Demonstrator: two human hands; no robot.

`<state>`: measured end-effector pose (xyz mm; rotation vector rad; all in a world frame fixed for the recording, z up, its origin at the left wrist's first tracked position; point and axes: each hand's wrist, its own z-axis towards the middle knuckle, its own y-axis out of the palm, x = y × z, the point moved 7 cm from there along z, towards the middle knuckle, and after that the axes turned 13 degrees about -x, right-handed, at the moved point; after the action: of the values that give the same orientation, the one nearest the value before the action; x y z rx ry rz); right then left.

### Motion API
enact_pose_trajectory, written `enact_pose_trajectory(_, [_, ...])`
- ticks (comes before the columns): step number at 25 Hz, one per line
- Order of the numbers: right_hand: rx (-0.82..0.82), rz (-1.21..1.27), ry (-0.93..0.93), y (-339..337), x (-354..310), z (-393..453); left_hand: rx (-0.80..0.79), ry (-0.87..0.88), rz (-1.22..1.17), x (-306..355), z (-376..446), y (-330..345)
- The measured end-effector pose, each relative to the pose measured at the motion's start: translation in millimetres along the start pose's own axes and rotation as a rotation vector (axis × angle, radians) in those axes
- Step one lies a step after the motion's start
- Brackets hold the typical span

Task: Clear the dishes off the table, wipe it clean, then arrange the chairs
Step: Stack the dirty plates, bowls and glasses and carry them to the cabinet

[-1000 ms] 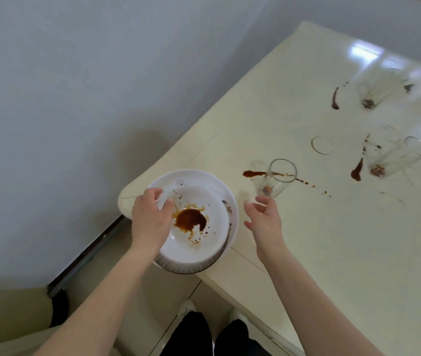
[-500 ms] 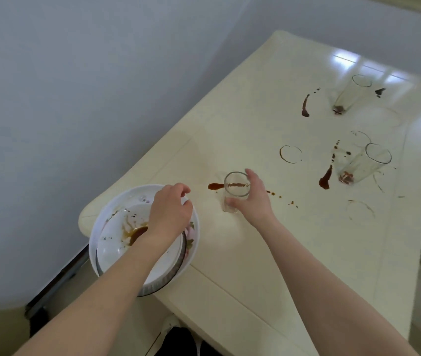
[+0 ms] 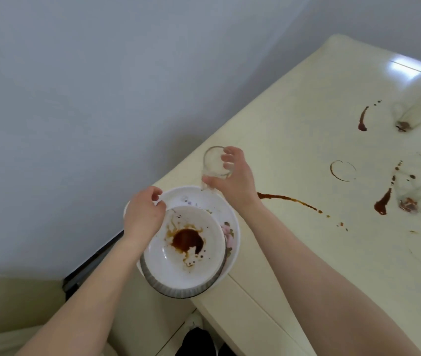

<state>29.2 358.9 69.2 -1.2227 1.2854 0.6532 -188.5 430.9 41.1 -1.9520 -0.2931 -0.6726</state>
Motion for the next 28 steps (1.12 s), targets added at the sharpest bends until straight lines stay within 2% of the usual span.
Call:
enact_pose_trajectory(4, [-0.204, -0.131, 0.007, 80, -15, 27, -0.045, -0.052, -0.108, -36, 10, -16])
enact_pose_trajectory(7, [-0.282, -0.189, 0.052, 121, -7, 34, -0.095, -0.068, -0.136, -55, 19, -16])
enact_pose_trajectory(12, [-0.326, -0.223, 0.132, 140, 4, 36, -0.131, -0.062, -0.140, -67, 26, -17])
enact_pose_trajectory(16, [-0.344, -0.223, 0.151, 144, 2, 34, -0.031, -0.009, -0.180, -63, 25, -29])
enact_pose_trajectory(19, [-0.354, -0.271, 0.150, 134, -5, 28, 0.131, 0.075, -0.195, -44, 13, -50])
enact_pose_trajectory(23, [-0.216, -0.217, 0.143, 85, -9, -1, 0.285, 0.223, -0.183, 4, -16, -65])
enact_pose_trajectory(25, [-0.110, -0.205, 0.155, 40, 1, -27, 0.283, 0.333, -0.163, 43, -35, -51])
enact_pose_trajectory(28, [0.007, -0.141, 0.174, -33, 23, -71, 0.183, 0.442, -0.119, 103, -60, -3])
